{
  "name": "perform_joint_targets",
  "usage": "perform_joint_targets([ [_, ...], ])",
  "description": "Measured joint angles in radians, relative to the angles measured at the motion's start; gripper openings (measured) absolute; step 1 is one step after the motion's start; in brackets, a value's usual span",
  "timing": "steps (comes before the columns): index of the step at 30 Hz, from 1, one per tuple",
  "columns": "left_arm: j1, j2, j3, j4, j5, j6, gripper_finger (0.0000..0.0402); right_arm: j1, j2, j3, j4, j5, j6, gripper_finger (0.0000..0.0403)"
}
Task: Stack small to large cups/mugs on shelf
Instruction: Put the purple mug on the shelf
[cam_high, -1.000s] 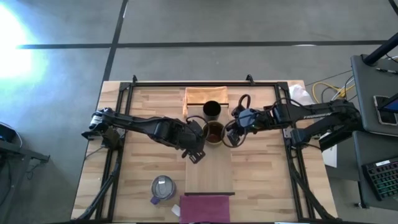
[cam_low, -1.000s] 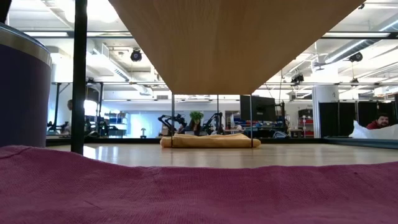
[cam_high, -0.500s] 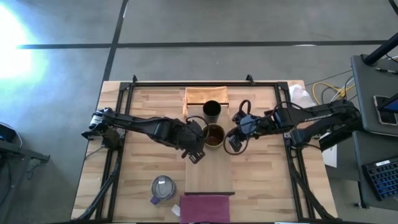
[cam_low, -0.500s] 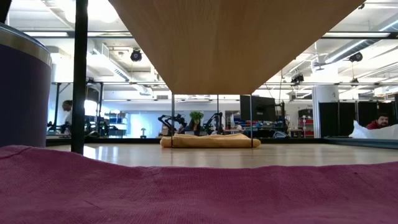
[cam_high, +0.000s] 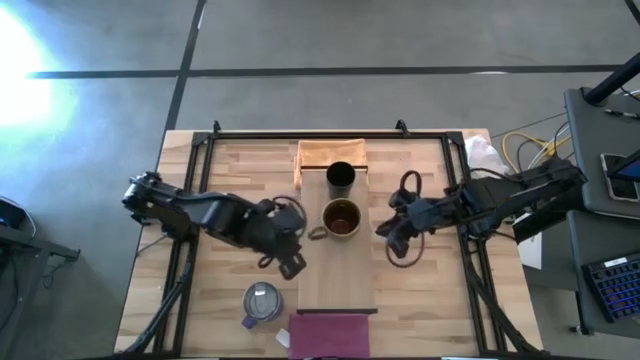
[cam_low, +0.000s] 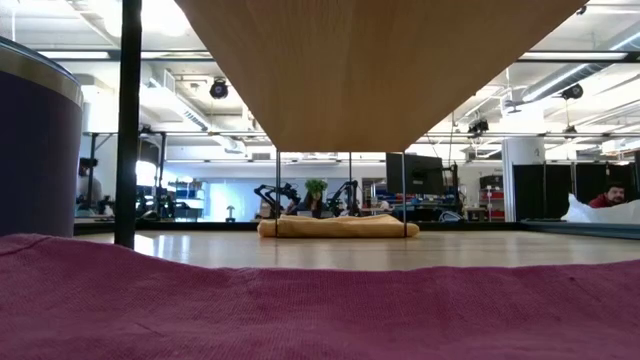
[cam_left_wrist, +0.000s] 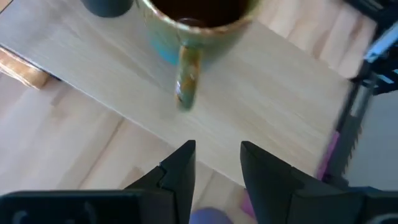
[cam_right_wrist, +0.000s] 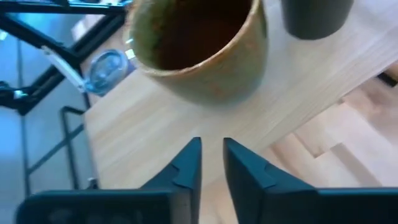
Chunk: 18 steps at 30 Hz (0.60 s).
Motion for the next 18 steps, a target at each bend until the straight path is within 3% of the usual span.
perform_joint_targets([
  [4,-0.049,-0.030,-0.029,-0.069,-0.012,-0.103,0.0112,0.044,-0.019,0.000,-0.006,0.008,0.042,0.0104],
  [10,-0.186,-0.030,-0.170,-0.093,0.028,-0.305,0.0112,0.113,-0.020,-0.003,-0.074,0.061,0.108,0.0151],
  [18,-0.350,-0.030,-0.284,-0.099,0.070,-0.707,0.0112,0.132,-0.020,-0.006,-0.078,0.077,0.114,0.0201],
])
